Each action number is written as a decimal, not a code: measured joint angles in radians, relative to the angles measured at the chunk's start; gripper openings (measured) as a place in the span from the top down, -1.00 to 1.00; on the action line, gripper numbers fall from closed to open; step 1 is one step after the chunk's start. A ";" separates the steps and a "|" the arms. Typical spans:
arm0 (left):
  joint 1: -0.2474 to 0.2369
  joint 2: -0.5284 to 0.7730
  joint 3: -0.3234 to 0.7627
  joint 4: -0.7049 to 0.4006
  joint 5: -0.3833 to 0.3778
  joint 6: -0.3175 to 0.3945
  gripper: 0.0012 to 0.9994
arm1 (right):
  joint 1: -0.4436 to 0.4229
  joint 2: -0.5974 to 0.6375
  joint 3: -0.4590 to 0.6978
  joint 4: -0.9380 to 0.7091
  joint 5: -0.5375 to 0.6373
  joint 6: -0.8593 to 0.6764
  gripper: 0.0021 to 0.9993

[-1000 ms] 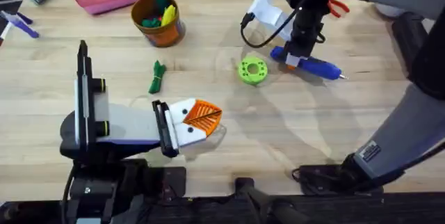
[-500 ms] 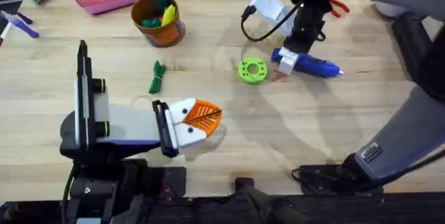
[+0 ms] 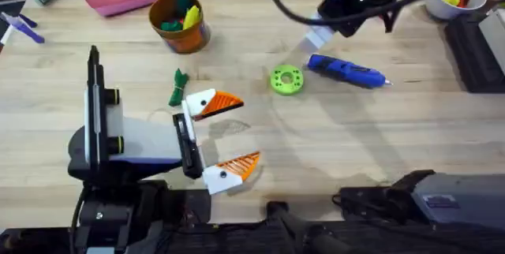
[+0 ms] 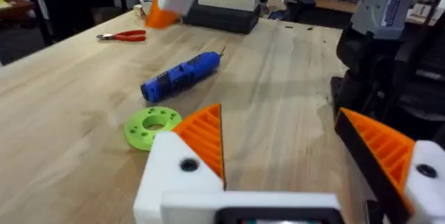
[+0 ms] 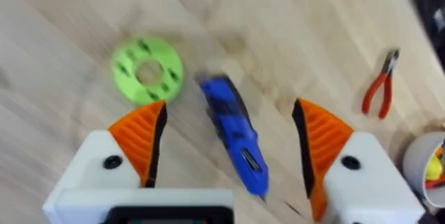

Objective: Pick up the gripper from the table and insert it into the empty holder that is missing its gripper. Then pick up a screw, insert it into the mounting hole, and use the screwdriver to tighten it. Finally, clean up the table by picking up the vegetable and placing it into the bucket.

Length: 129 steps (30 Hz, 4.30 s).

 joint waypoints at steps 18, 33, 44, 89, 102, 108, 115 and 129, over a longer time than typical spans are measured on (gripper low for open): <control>0.000 0.001 0.134 -0.143 -0.289 -0.178 -0.97 | 0.107 -0.289 0.000 -0.177 0.047 0.631 -0.94; 0.000 0.493 0.682 -0.696 -0.771 0.076 -0.97 | 0.107 -0.566 -0.390 -0.117 0.116 0.859 -0.95; 0.000 0.965 1.077 -0.927 -0.983 0.098 -0.97 | 0.107 -0.675 -0.561 -0.116 0.157 0.962 -0.95; 0.103 1.751 1.117 -0.810 -1.223 0.126 0.96 | 0.107 -0.689 -0.579 -0.112 0.177 0.980 -0.98; 0.079 1.565 1.182 -0.820 -1.223 0.111 0.96 | 0.107 -0.689 -0.579 -0.112 0.181 0.980 -0.98; 0.079 1.469 1.374 -0.807 -1.223 0.070 0.96 | 0.107 -0.689 -0.579 -0.109 0.181 0.980 -0.98; 0.079 1.520 1.527 -0.797 -1.221 0.044 0.96 | 0.107 -0.689 -0.579 -0.098 0.181 0.980 -0.98; 0.078 1.792 1.536 -0.633 -1.178 0.040 -0.24 | 0.107 -0.689 -0.579 -0.088 0.181 0.980 -0.98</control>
